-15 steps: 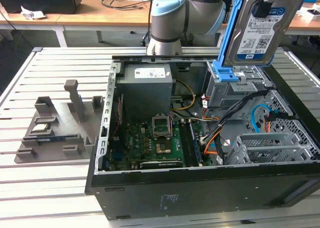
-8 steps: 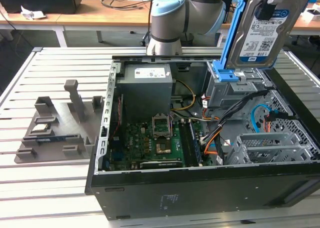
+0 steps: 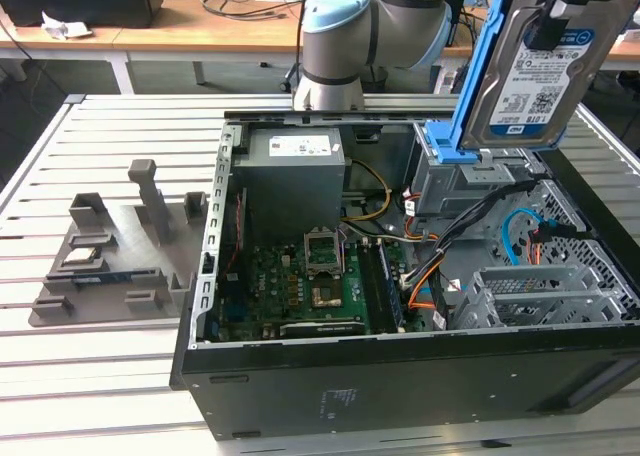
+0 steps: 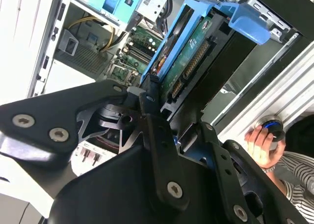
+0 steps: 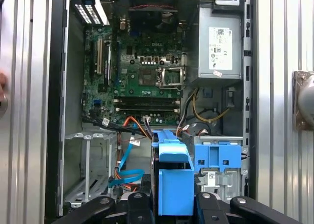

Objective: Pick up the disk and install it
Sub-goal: 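Pick up the disk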

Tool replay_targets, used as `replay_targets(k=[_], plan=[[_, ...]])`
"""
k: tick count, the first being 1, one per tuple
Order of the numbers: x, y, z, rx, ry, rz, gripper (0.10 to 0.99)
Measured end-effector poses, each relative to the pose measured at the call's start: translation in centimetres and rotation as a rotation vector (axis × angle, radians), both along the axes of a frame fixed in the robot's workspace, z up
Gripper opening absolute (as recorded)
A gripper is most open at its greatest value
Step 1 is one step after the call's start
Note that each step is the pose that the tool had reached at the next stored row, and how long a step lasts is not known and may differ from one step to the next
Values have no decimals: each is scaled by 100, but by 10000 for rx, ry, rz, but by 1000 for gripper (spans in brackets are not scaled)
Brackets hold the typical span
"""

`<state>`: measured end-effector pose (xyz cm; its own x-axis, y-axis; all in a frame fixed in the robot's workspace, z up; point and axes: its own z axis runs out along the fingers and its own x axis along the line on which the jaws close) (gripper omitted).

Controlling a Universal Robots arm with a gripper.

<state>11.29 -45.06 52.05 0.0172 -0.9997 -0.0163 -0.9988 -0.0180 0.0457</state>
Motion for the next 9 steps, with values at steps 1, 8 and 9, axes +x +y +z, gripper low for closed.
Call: replay_targets(k=[1,8,9], plan=[[2,-17,0,0,0,-1,369],[19,-140,0,0,0,-4,369],[22,-163,0,0,0,-5,369]])
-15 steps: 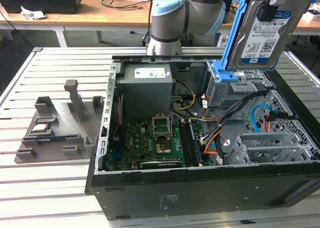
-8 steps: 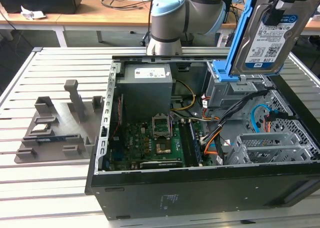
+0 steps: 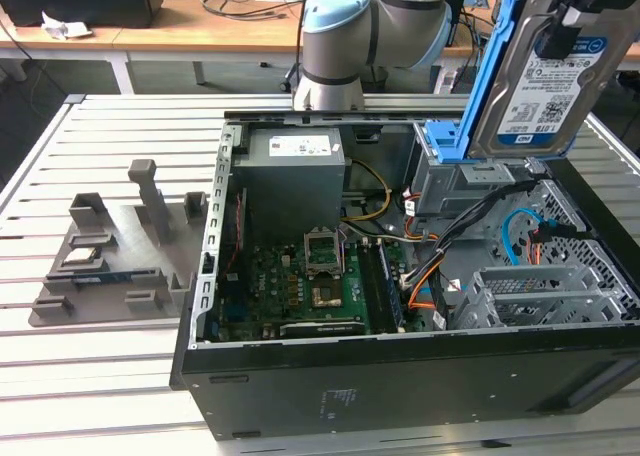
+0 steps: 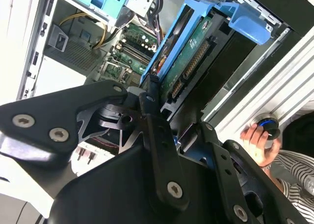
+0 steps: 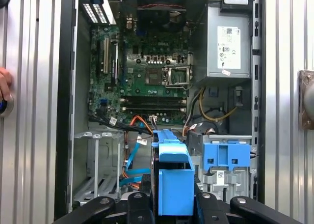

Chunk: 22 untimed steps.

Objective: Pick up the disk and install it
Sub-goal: 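Pick up the disk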

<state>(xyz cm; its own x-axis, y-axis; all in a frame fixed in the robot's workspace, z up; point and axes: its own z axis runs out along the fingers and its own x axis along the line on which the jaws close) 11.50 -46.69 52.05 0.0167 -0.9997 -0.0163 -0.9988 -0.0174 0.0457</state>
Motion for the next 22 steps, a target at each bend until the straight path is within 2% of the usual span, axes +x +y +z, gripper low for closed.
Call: replay_targets(k=[7,10,17,18,22], plan=[[23,-184,0,1,0,-6,369],[38,-285,0,-1,0,-8,369],[54,-434,0,0,0,-9,369],[58,-480,0,0,0,-11,369],[67,-569,0,0,0,-13,369]])
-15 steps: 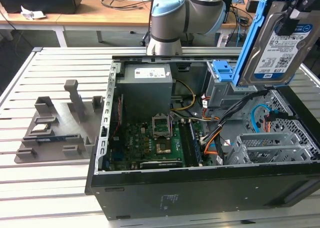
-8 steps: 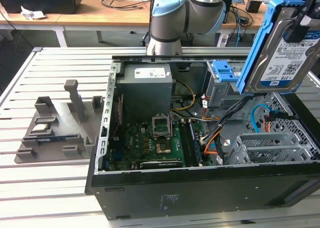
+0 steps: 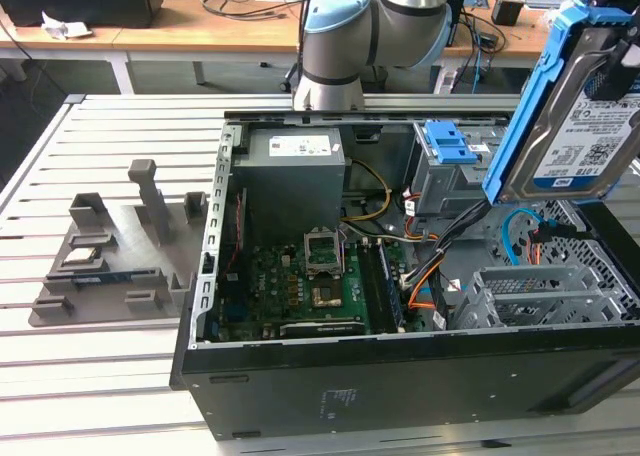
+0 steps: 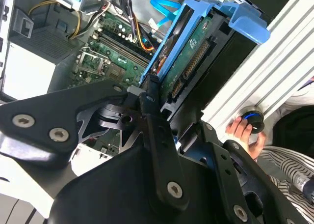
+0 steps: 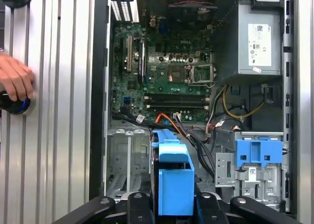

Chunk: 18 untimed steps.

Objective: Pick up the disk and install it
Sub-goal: 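Pick up the disk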

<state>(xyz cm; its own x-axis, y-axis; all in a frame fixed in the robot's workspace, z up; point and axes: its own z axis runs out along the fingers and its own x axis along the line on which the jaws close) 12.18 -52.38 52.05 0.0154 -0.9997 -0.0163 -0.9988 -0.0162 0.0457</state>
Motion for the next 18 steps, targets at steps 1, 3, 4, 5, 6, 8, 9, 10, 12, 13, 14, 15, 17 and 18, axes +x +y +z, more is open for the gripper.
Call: replay_targets(k=[1,3,4,5,6,8,9,10,12,13,14,15,17,18], plan=[[4,-34,0,0,0,-1,369],[9,-85,0,0,0,-3,369],[11,-108,0,0,0,-4,369],[15,-141,0,1,0,-5,369],[29,-276,-1,1,0,-11,369],[42,-388,-1,1,0,-14,369],[44,-403,-1,0,0,-14,369],[47,-422,-1,0,0,-15,369],[50,-451,-1,-1,0,-17,369],[53,-462,-1,-1,0,-18,369],[53,-462,-1,-2,0,-18,369],[54,-462,-1,-2,0,-18,369],[54,-462,-1,-3,0,-37,369],[54,-462,-2,-2,0,-194,369]])
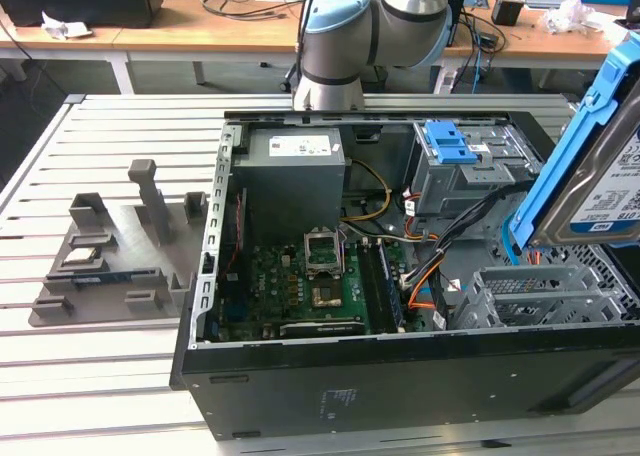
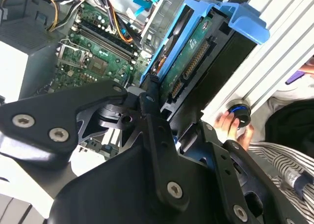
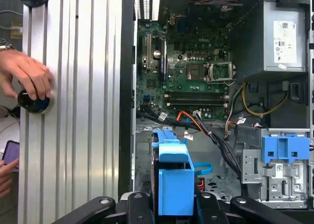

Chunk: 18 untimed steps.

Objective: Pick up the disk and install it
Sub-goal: 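Pick up the disk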

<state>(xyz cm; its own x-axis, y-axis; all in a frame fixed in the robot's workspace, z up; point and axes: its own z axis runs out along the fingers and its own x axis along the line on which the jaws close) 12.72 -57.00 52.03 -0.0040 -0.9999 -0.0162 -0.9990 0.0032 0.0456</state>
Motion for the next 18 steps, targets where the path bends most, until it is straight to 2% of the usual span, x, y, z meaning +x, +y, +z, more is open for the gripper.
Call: replay_targets(k=[2,4,5,6,9,12,18], plan=[[1,0,-3,0,0,-387,369],[0,-1,-4,91,2,-559,369],[0,-7,-3,318,8,-562,369],[0,-22,-5,623,17,-562,369],[0,-42,-5,634,18,-562,369],[7,-48,-22,589,18,-561,369],[50,-48,-124,445,41,-362,369]])
